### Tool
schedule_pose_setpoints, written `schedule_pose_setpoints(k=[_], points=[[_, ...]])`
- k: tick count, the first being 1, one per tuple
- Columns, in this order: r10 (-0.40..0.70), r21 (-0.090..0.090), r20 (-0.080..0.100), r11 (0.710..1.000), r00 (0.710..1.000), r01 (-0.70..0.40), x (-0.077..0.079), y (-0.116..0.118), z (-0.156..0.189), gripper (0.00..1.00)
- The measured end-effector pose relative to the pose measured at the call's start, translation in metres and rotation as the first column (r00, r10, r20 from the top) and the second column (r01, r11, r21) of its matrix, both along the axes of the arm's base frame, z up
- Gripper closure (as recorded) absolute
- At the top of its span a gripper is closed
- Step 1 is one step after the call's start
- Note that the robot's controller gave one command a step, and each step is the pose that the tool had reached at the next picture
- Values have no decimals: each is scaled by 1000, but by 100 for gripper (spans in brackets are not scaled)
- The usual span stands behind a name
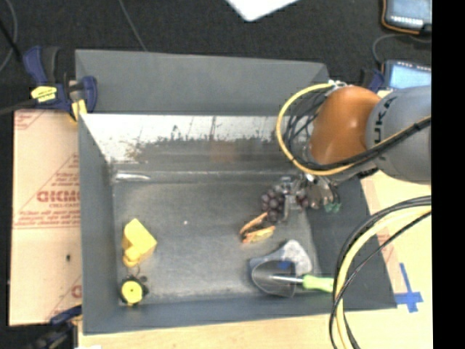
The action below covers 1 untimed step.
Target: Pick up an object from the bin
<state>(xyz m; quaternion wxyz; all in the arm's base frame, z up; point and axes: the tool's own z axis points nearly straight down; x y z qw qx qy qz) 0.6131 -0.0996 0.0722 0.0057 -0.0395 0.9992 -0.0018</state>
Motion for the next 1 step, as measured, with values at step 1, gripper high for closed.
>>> schedule_pose_setpoints(k=[1], points=[[5,1,-3,1000,1000,-5,-1,0,8,100]])
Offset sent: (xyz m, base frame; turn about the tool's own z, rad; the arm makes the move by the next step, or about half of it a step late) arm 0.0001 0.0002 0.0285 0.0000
